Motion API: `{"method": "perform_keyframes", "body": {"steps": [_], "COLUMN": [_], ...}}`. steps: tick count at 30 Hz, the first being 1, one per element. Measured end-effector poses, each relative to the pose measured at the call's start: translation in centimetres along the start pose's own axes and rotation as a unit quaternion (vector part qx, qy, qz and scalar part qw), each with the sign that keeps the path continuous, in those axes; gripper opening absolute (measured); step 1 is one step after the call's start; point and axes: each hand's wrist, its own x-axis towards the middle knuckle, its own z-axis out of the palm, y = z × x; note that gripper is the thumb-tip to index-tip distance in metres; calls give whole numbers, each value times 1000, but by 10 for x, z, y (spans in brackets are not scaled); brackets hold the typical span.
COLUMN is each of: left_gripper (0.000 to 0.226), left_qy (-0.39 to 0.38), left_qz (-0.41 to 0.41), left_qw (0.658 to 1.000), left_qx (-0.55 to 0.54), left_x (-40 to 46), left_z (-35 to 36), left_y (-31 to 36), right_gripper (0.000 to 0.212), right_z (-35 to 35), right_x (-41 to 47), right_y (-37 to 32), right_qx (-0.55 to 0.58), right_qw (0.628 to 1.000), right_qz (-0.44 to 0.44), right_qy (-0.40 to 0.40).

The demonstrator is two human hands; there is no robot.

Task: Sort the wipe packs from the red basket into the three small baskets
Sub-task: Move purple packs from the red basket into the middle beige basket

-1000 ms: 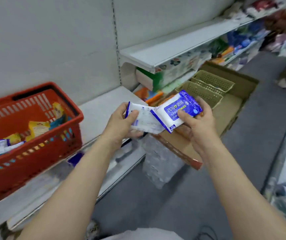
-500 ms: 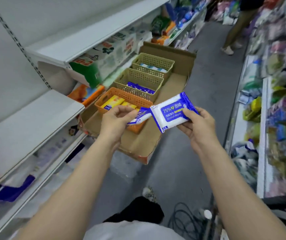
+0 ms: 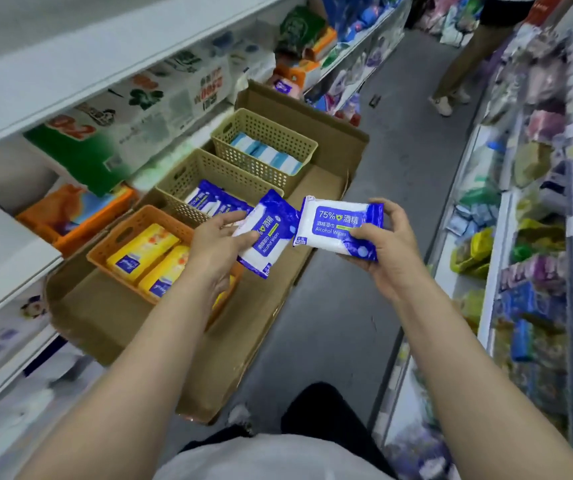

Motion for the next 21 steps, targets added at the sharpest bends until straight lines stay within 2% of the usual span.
{"method": "perform_keyframes", "body": {"steps": [5,11,17,21], "left_gripper": [23,23,20,21], "left_qy": [64,204,329,407], "left_qz": [4,33,24,24], "left_qw": [998,977,938,900], "left_qx": [-22,-49,-108,-151], "left_x": [47,82,85,74], "left_z": [22,38,45,20], "left_y": [13,19,12,8], "right_gripper": [34,27,27,23], "right_z": [17,46,83,126], "right_x": [88,195,260,280], "right_y": [-8,-20,-23,-6], "right_qx": [-44,-101,-181,-249], "right_qw": [996,970,931,906], "right_qz": [36,63,78,50], "right_qy": [-70,-213,-307,-340]}}
